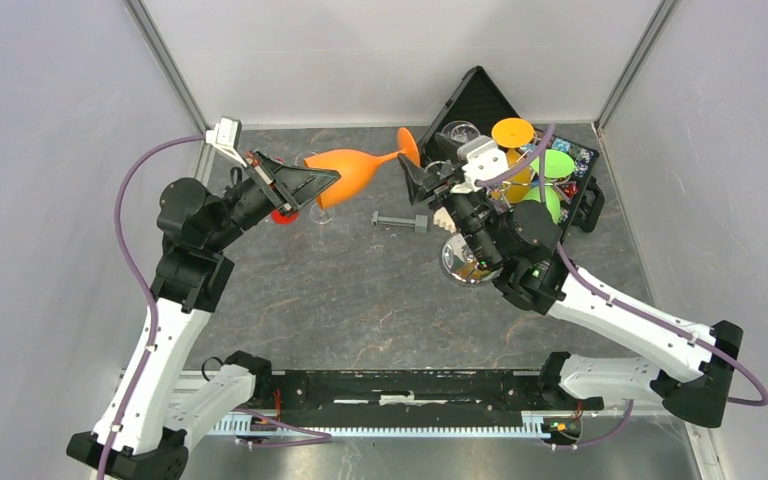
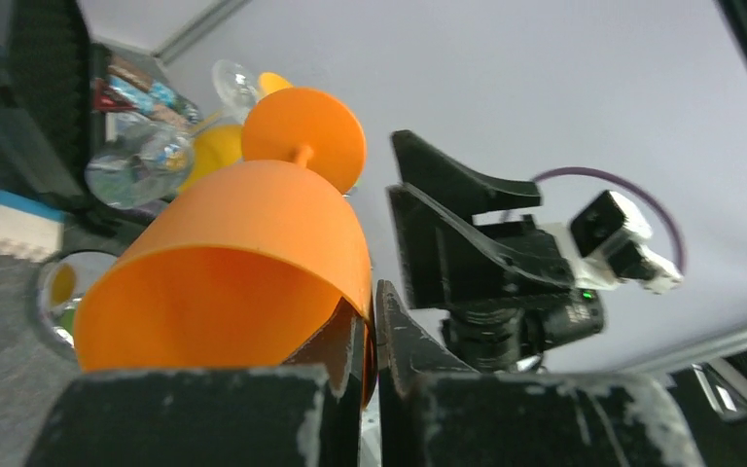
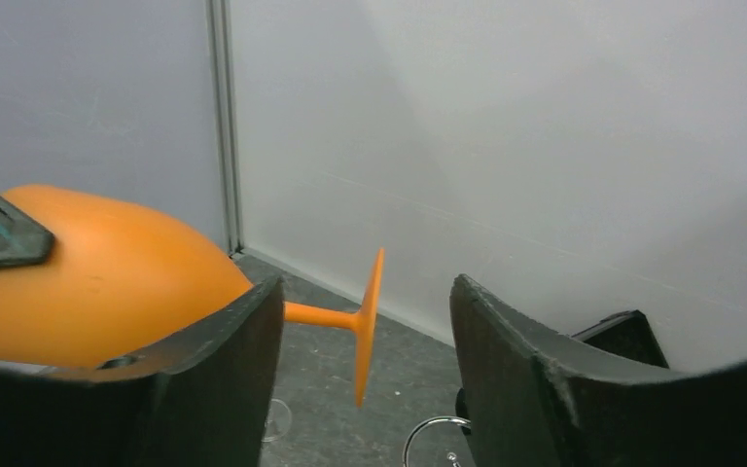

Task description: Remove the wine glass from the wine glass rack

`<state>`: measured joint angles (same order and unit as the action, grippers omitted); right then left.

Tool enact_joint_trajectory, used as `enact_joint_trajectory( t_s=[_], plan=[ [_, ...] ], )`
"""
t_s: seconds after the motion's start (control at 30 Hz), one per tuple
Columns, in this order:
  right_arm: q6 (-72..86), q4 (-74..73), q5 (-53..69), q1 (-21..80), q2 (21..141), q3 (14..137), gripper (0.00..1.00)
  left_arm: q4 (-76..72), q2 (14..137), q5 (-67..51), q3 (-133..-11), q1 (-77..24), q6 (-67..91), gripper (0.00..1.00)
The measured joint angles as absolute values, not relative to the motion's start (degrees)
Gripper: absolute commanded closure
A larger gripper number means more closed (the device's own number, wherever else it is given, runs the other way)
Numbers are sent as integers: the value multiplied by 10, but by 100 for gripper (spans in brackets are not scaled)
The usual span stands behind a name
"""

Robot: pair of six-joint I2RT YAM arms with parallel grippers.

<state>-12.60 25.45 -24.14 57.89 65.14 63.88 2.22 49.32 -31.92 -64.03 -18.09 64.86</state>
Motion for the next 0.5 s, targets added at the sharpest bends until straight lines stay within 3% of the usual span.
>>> enact_joint_trajectory(
  t_s=[0.17, 0.5],
  plan=[
    [-128, 236, -240, 580, 635, 639, 10, 131, 493, -251, -679, -181, 554, 98],
    [-129, 197, -230, 580, 556, 637, 9, 362, 574, -111, -824, -181, 316, 98]
  ],
)
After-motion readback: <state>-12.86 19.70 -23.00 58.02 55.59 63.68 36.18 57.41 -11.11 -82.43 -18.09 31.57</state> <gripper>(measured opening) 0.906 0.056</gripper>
